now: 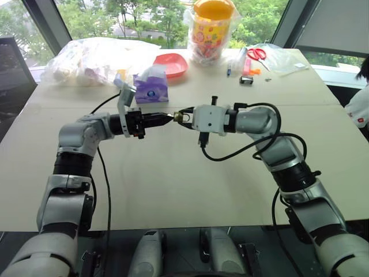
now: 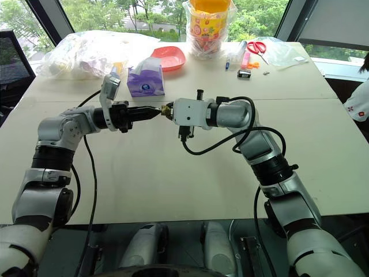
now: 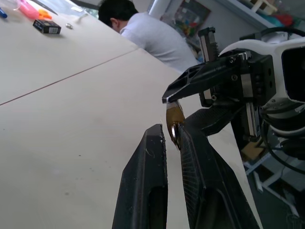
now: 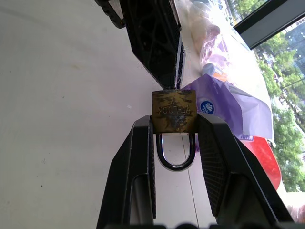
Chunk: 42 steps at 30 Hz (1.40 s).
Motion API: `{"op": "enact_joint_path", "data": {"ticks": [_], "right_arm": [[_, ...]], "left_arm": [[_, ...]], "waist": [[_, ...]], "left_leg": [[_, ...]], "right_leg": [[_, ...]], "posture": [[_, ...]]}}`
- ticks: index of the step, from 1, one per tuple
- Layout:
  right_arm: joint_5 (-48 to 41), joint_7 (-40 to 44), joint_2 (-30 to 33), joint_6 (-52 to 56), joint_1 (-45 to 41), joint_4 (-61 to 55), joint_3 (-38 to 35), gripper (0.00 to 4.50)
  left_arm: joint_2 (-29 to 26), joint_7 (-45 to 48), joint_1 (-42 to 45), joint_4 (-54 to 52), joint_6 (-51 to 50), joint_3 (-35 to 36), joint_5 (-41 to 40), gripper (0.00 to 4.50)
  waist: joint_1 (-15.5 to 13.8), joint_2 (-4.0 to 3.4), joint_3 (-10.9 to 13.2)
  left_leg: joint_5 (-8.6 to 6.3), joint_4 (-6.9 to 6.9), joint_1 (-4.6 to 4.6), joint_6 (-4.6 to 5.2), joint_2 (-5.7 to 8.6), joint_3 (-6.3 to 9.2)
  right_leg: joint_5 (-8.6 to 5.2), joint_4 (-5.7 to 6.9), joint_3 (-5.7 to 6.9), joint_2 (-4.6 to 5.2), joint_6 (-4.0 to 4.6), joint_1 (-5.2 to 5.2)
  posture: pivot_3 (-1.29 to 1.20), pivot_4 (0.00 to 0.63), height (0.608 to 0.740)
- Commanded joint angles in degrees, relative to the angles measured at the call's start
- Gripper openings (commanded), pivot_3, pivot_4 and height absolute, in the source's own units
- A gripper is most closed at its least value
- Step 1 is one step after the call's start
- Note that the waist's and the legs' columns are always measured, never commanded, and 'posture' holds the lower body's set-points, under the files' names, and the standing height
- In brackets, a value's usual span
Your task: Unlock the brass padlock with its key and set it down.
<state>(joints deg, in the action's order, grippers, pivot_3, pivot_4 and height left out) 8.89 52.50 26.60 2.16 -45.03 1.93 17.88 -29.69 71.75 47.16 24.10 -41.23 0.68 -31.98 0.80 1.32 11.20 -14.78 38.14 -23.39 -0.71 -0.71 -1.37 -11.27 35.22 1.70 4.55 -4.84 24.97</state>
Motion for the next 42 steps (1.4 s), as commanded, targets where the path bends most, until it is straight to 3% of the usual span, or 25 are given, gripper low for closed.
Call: {"op": "enact_joint_path", "data": {"ticks": [1, 3, 13, 27, 29, 36, 39, 42], "right_arm": [[-0.4, -0.6, -0.2, -0.5, -0.5, -3.0, -0.5, 0.69], [-0.4, -0.6, -0.3, -0.5, -0.6, -3.0, -0.5, 0.69], [-0.5, -0.5, -0.3, -0.5, -0.5, -2.7, -0.2, 0.69], [-0.4, 0.6, -0.4, -0.3, 0.2, -2.9, 0.1, 0.69], [-0.3, 0.6, -0.4, -0.3, 0.2, -2.8, 0.1, 0.69], [0.5, -0.9, -0.4, -0.7, 0.1, -2.6, -0.3, 0.69], [0.7, -1.5, -0.2, -0.8, 0.0, -2.5, -0.4, 0.69], [0.7, -1.7, -0.2, -0.9, -0.1, -2.4, -0.3, 0.69]], "left_arm": [[-0.6, 1.0, 0.1, -0.9, 1.4, 0.0, 0.7, 0.52], [-0.4, 1.0, 0.3, -0.9, 1.4, 0.5, 0.5, 0.0], [0.0, -0.4, 0.7, -1.6, 3.0, 0.9, 1.5, 0.0], [-3.8, 4.4, -0.5, -4.5, 33.2, -11.3, 20.3, 0.0], [-4.1, 5.4, -0.6, -4.3, 31.7, -11.6, 20.1, 0.0], [-5.2, 9.7, 0.6, -5.9, 5.2, -6.5, 7.4, 0.0], [-5.2, 9.0, 0.6, -6.2, -0.4, -4.4, 4.2, 0.85], [-3.8, 5.5, 0.7, -6.5, -0.9, -2.1, 3.1, 2.02]], "waist": [[0.0, 0.0, 0.0], [0.0, 0.0, 0.0], [0.0, 0.0, 0.0], [-0.1, 0.0, 0.0], [-0.1, 0.0, 0.0], [0.0, 0.0, 0.0], [0.1, 0.0, 0.0], [0.0, 0.0, 0.0]], "left_leg": [[0.0, 0.0, 0.0, 0.0, 0.0, 0.0], [0.0, 0.0, 0.0, 0.0, 0.0, 0.01], [0.0, 0.0, 0.0, 0.0, 0.0, 0.0], [0.0, 0.0, 0.0, 0.0, 0.0, -0.02], [0.0, 0.0, 0.0, 0.0, 0.0, -0.02], [0.0, 0.01, -0.01, 0.01, -0.01, -0.01], [0.0, 0.01, 0.0, 0.01, -0.01, 0.01], [0.0, 0.01, 0.0, 0.01, -0.01, 0.02]], "right_leg": [[0.0, 0.0, 0.0, 0.0, 0.0, 0.0], [0.0, 0.0, 0.0, 0.0, 0.0, 0.0], [0.0, 0.0, 0.0, 0.0, 0.0, 0.0], [0.0, -0.01, 0.0, 0.0, 0.02, 0.0], [0.0, -0.01, 0.0, 0.0, 0.02, 0.01], [-0.01, 0.01, 0.0, -0.01, -0.01, 0.0], [-0.01, 0.02, 0.0, -0.01, -0.01, 0.01], [-0.01, 0.02, 0.0, -0.01, -0.01, 0.0]], "posture": [[0.0, 0.15, 0.74], [0.0, 0.15, 0.74], [0.0, 0.15, 0.74], [0.0, 0.15, 0.74], [0.0, 0.15, 0.74], [0.0, 0.15, 0.74], [0.0, 0.15, 0.74], [0.0, 0.15, 0.74]]}}
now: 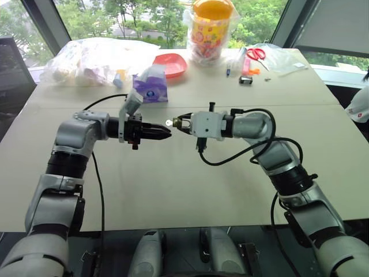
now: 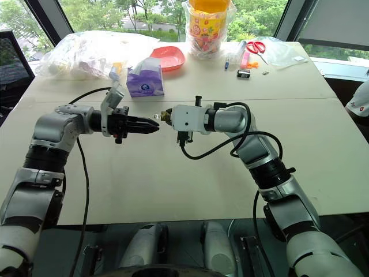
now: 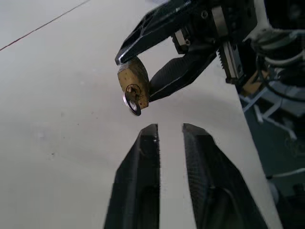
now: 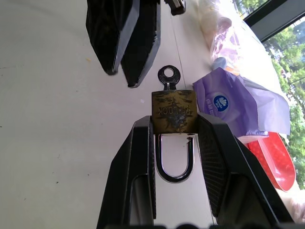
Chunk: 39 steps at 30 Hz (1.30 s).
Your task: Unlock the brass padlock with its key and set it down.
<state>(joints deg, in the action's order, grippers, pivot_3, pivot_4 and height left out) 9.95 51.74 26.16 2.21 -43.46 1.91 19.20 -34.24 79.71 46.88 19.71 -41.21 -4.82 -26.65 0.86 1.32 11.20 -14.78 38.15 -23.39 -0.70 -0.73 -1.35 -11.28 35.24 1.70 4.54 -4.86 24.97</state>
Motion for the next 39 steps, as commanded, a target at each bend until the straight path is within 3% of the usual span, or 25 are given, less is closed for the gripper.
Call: {"op": "enact_joint_path", "data": {"ticks": [1, 18, 21, 24, 35, 39], "right_arm": [[-0.3, -1.0, 0.2, -1.0, -1.7, -2.4, -1.6, 0.69], [-0.4, -1.4, -0.1, -0.6, -1.9, -3.5, -1.1, 0.69], [-0.3, -1.5, -0.1, -0.4, -1.8, -3.7, -1.2, 0.69], [-0.3, -1.6, 0.0, -0.2, -1.6, -4.0, -1.2, 0.69], [-0.6, -1.2, -0.4, 0.6, -1.4, -4.1, -1.1, 0.69], [-1.4, -0.5, -0.1, 1.3, -1.2, -3.9, -1.3, 2.68]], "left_arm": [[1.2, -3.3, 1.1, -2.2, -0.9, 3.9, -2.4, 2.02], [5.4, -7.4, 3.1, 3.3, 3.6, 3.6, -0.8, 2.02], [5.6, -7.0, 3.3, 3.7, 3.8, 3.5, -0.7, 1.18], [5.6, -6.8, 3.4, 3.8, 3.7, 3.5, -0.7, 0.01], [6.2, -7.9, 2.8, 3.8, 4.6, 3.4, -0.1, 0.01], [6.2, -8.1, 2.3, 3.5, 4.7, 3.7, -0.2, 0.0]], "waist": [[-0.1, 0.0, 0.0], [-0.1, 0.0, 0.0], [-0.1, 0.0, 0.0], [-0.1, 0.0, 0.0], [-0.1, 0.0, 0.0], [-0.1, 0.0, 0.0]], "left_leg": [[0.0, 0.0, 0.0, 0.0, 0.0, 0.01], [0.0, 0.01, 0.0, 0.0, 0.02, 0.0], [0.0, 0.01, 0.0, 0.0, 0.02, 0.0], [0.0, 0.01, 0.0, 0.0, 0.02, 0.0], [0.0, 0.01, 0.0, 0.0, 0.01, 0.0], [0.0, 0.01, 0.0, 0.0, 0.01, 0.0]], "right_leg": [[0.0, 0.0, 0.0, 0.0, 0.0, -0.01], [0.0, 0.0, 0.0, 0.0, 0.01, -0.01], [0.01, 0.0, 0.0, 0.0, 0.01, -0.01], [0.01, 0.0, 0.0, 0.0, 0.01, -0.01], [0.01, 0.0, 0.0, 0.0, 0.01, -0.01], [0.01, 0.0, 0.0, 0.0, 0.01, -0.01]], "posture": [[0.0, 0.15, 0.74], [0.0, 0.15, 0.74], [0.0, 0.15, 0.74], [0.0, 0.15, 0.74], [0.0, 0.15, 0.74], [0.0, 0.15, 0.74]]}}
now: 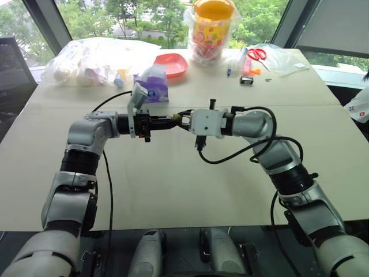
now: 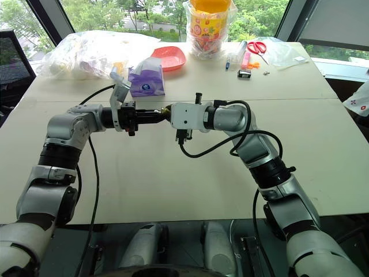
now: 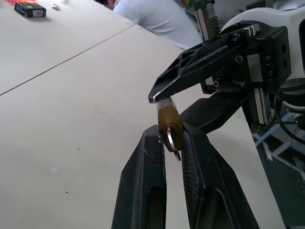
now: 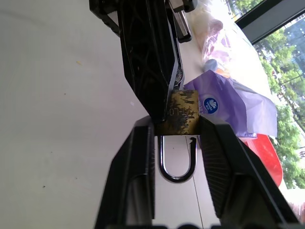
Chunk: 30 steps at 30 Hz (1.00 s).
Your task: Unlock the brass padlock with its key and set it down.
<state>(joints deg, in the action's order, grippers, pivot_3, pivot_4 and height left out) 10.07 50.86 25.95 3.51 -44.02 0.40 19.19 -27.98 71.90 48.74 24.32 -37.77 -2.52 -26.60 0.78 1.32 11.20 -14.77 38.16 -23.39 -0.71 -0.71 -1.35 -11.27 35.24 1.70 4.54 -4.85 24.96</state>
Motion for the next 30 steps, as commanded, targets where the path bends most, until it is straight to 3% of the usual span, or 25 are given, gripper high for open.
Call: {"op": "enact_joint_path", "data": {"ticks": [1, 3, 4, 7, 11, 16, 30], "right_arm": [[-1.5, 0.4, 0.2, 0.1, -0.6, -2.5, -1.3, 3.13], [0.5, -0.8, 2.6, -0.3, 0.4, -2.2, -2.4, 4.2], [1.3, -1.1, 3.9, -0.2, 1.1, -2.1, -2.9, 4.44], [-1.5, -0.6, 6.1, 4.1, 4.2, -4.5, -5.6, 4.44], [-14.2, 0.1, 3.1, 17.3, 7.5, -12.8, -12.6, 2.93], [-22.4, -2.7, -0.6, 30.7, 7.9, -19.7, -14.8, 0.18], [-24.9, -5.8, -0.4, 35.3, 6.9, -21.0, -11.5, 0.08]], "left_arm": [[-0.1, -0.4, 0.3, -1.3, 1.2, 1.4, -0.4, 0.0], [-0.6, -0.5, -0.1, -1.5, 1.2, 1.8, -0.6, 0.0], [-0.8, -0.5, -0.2, -1.6, 1.2, 1.9, -0.7, 0.0], [-1.7, -0.4, -0.7, -2.1, 0.7, 2.4, -1.1, 0.0], [-2.3, 0.1, -1.2, -3.1, -0.8, 3.1, -2.1, 0.0], [-2.5, 1.6, -1.9, -5.1, -2.4, 2.2, -2.9, 0.0], [-2.3, 2.5, -2.9, -10.7, -5.3, 1.8, -4.0, 0.0]], "waist": [[0.0, 0.0, 0.0], [0.0, 0.0, 0.0], [-0.2, 0.0, 0.0], [-0.2, 0.0, 0.0], [0.0, 0.0, 0.0], [0.0, 0.0, 0.0], [-0.1, 0.0, 0.0]], "left_leg": [[0.0, 0.0, 0.0, 0.0, 0.0, 0.0], [0.0, 0.0, 0.0, 0.0, 0.0, -0.01], [0.0, 0.0, 0.0, 0.0, 0.0, 0.0], [0.0, 0.01, -0.01, 0.0, 0.04, -0.01], [0.0, 0.0, -0.02, 0.0, 0.02, 0.01], [0.0, 0.0, 0.06, 0.0, -0.08, 0.05], [0.0, 0.04, 0.0, 0.0, -0.02, 0.03]], "right_leg": [[0.0, 0.0, 0.0, 0.0, 0.0, 0.0], [0.0, 0.0, 0.0, 0.0, 0.0, 0.0], [0.0, 0.0, 0.0, 0.0, 0.0, 0.0], [0.0, -0.04, -0.01, 0.04, 0.0, -0.02], [0.0, -0.02, 0.0, 0.03, 0.0, -0.02], [0.0, 0.11, 0.01, -0.05, 0.01, -0.01], [0.0, 0.03, 0.0, 0.01, 0.02, -0.02]], "posture": [[0.0, 0.15, 0.74], [0.0, 0.15, 0.74], [0.0, 0.15, 0.74], [0.0, 0.15, 0.74], [0.0, 0.15, 0.74], [0.0, 0.15, 0.74], [0.0, 0.15, 0.74]]}}
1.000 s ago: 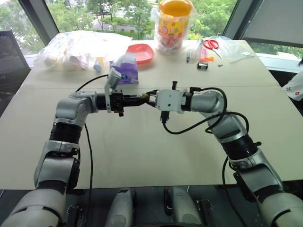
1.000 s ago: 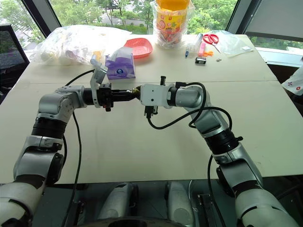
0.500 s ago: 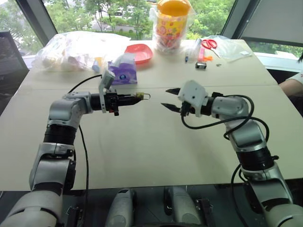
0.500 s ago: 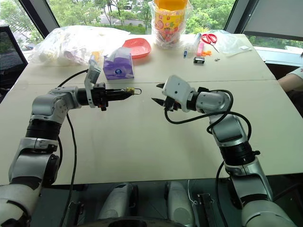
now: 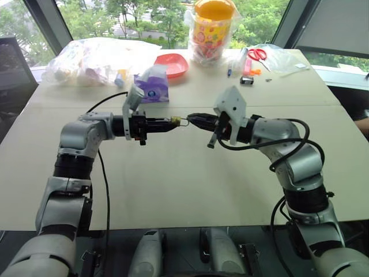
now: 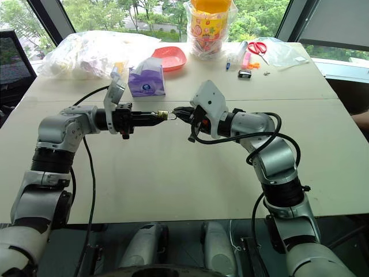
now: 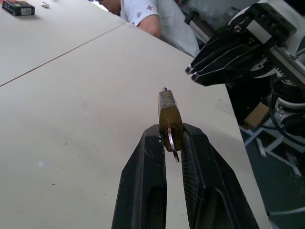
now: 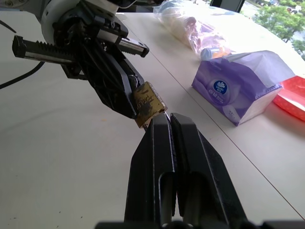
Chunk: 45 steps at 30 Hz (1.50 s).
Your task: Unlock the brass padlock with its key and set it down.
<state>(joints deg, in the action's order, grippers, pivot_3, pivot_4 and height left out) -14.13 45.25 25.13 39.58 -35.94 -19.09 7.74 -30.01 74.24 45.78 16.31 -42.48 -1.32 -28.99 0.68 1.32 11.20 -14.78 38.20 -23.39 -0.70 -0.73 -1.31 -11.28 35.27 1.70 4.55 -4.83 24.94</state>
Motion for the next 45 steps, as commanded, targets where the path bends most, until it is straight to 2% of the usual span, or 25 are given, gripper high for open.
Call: {"op": "enact_joint_path", "data": {"ticks": [1, 12, 33, 36, 40, 45], "right_arm": [[-0.7, -0.2, 0.5, -0.9, -1.2, -1.4, 0.2, 0.08], [-0.6, 0.9, 1.7, -2.1, -1.3, 1.9, 1.9, 0.08], [-2.5, 2.1, 3.9, -1.1, 0.9, 0.7, 2.2, 0.08], [0.6, 2.0, 7.1, -3.5, 2.7, 1.8, 2.3, 0.08], [7.8, 1.7, 16.0, -10.7, 5.3, 6.2, 1.5, 0.08], [5.9, 5.3, 21.2, -9.6, 7.1, 2.0, -0.4, 0.08]], "left_arm": [[-0.3, 0.1, -0.2, -3.1, -0.8, 0.7, -1.8, 0.0], [-2.1, 0.8, -2.3, -9.3, -5.3, 1.3, -6.5, 0.0], [-1.6, -1.3, -0.7, -5.3, -2.4, 1.0, -6.1, 0.0], [-1.1, -1.9, -0.5, -4.2, -1.5, 0.7, -5.5, 0.0], [0.8, -3.9, -0.8, -1.1, -1.7, -0.2, -4.2, 0.0], [7.2, -7.1, 0.4, 6.5, -5.4, -0.3, -4.6, 0.0]], "waist": [[0.0, 0.0, 0.0], [0.0, 0.0, 0.0], [0.0, 0.0, 0.0], [-0.2, 0.0, 0.0], [-0.3, 0.0, 0.0], [-0.1, 0.01, 0.0]], "left_leg": [[0.0, 0.0, 0.0, 0.0, 0.0, 0.0], [0.0, 0.0, 0.0, 0.0, -0.01, 0.01], [0.0, 0.0, 0.0, 0.0, 0.0, 0.01], [0.0, 0.0, -0.01, 0.0, 0.0, 0.01], [0.0, 0.02, -0.03, 0.0, 0.08, -0.02], [0.0, 0.01, 0.0, 0.01, 0.09, -0.04]], "right_leg": [[0.0, 0.0, 0.0, 0.0, 0.0, 0.0], [0.0, 0.0, 0.0, -0.01, 0.0, 0.0], [-0.01, -0.02, 0.0, 0.0, 0.01, 0.0], [-0.01, -0.03, 0.0, 0.0, 0.01, 0.0], [-0.11, -0.12, -0.01, 0.08, 0.17, -0.04], [-0.01, -0.12, -0.02, 0.07, -0.01, -0.05]], "posture": [[0.0, 0.15, 0.74], [0.0, 0.15, 0.74], [0.0, 0.15, 0.74], [0.0, 0.15, 0.74], [0.0, 0.15, 0.74], [0.0, 0.15, 0.74]]}}
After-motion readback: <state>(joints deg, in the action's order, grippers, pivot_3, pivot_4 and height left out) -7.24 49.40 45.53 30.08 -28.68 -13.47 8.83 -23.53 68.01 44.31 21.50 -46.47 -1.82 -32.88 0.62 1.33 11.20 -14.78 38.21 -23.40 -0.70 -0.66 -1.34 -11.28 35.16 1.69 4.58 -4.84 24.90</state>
